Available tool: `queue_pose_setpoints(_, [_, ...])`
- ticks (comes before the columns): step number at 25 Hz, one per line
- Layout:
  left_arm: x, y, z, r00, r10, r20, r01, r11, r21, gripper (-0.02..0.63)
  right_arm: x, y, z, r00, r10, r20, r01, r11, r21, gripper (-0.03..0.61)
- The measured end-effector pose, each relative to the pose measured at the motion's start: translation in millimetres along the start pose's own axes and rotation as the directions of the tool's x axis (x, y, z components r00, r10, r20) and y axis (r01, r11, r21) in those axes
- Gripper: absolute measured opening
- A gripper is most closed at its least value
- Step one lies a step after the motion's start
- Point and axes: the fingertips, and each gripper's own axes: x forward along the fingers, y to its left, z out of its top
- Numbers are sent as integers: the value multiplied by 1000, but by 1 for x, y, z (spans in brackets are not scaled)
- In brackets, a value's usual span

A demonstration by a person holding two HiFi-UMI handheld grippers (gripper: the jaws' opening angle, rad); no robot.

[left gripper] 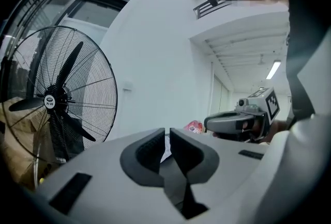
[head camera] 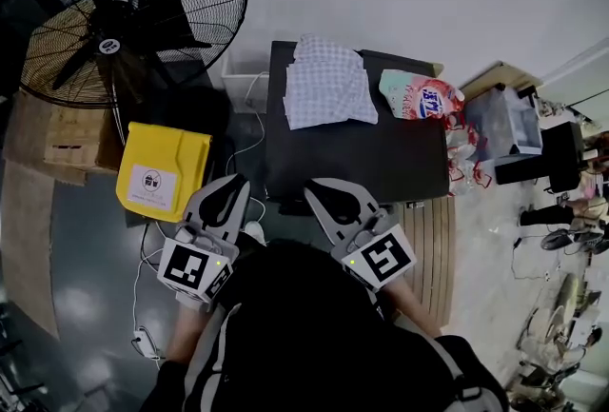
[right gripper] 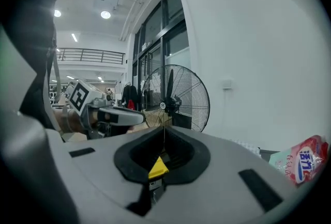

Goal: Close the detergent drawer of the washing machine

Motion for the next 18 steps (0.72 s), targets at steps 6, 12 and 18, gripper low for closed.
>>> queue_pose_setpoints(6, [6, 0, -3, 999, -23, -23, 24, 1000, 16, 14, 3, -5, -1, 1000, -11, 6, 10, 997, 72, 15])
queue_pose_setpoints(12, [8, -1, -5, 999, -41, -24, 41, 999, 3, 14, 6, -4, -4, 1000, -10, 5, 10, 997, 77, 15])
queue_pose_setpoints(18, [6, 1, -3, 998, -56, 3, 56, 998, -30, 12, 10, 0, -6, 1000, -2, 4, 2, 997, 80, 15])
